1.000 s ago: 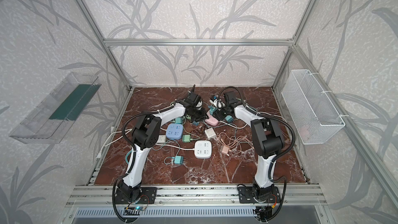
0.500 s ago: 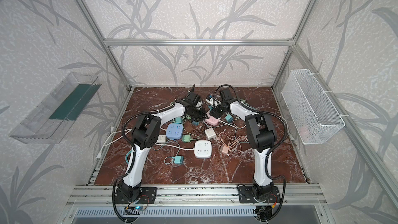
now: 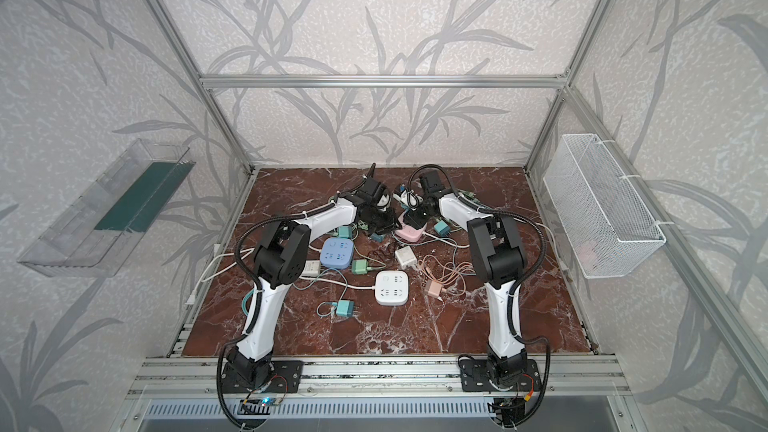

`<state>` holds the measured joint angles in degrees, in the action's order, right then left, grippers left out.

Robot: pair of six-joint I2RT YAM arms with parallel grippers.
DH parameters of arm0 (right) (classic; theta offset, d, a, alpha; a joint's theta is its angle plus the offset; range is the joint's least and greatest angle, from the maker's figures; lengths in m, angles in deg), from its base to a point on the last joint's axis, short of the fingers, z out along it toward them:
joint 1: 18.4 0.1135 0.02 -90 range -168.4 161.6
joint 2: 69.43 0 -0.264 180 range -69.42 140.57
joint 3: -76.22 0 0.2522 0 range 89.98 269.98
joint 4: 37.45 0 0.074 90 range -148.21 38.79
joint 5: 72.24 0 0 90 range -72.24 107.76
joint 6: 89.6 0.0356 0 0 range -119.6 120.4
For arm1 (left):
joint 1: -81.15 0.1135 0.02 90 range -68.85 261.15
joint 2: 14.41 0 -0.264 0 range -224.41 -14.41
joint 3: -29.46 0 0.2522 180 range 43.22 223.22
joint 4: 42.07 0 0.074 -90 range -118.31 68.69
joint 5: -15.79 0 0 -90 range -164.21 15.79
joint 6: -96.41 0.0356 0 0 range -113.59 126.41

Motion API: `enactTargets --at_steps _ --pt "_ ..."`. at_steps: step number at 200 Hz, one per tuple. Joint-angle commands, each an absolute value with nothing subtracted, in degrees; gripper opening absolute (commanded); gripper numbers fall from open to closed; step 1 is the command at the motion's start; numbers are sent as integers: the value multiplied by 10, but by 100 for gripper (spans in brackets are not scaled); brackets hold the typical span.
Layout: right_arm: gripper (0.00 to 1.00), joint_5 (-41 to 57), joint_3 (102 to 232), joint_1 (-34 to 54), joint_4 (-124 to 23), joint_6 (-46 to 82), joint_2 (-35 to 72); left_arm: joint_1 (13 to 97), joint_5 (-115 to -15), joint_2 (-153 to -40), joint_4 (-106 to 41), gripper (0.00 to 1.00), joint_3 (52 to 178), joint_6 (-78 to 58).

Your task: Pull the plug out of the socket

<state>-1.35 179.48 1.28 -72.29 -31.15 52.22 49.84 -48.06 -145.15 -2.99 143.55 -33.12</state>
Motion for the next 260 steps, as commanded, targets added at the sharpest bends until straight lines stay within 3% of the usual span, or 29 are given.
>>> enactTargets --at_steps 1,96,145,260 --pt "54 -13 1810 22 -735 -317 538 490 -498 -1481 32 33 1404 -322" --pt "26 5 1798 24 -739 -320 521 491 -499 -1483 31 33 1402 -325" --pt "21 -10 1724 28 -654 -298 471 491 -503 -1487 39 33 1404 -325" --pt "11 -14 1681 29 -610 -243 421 487 -510 -1504 58 33 1413 -325"
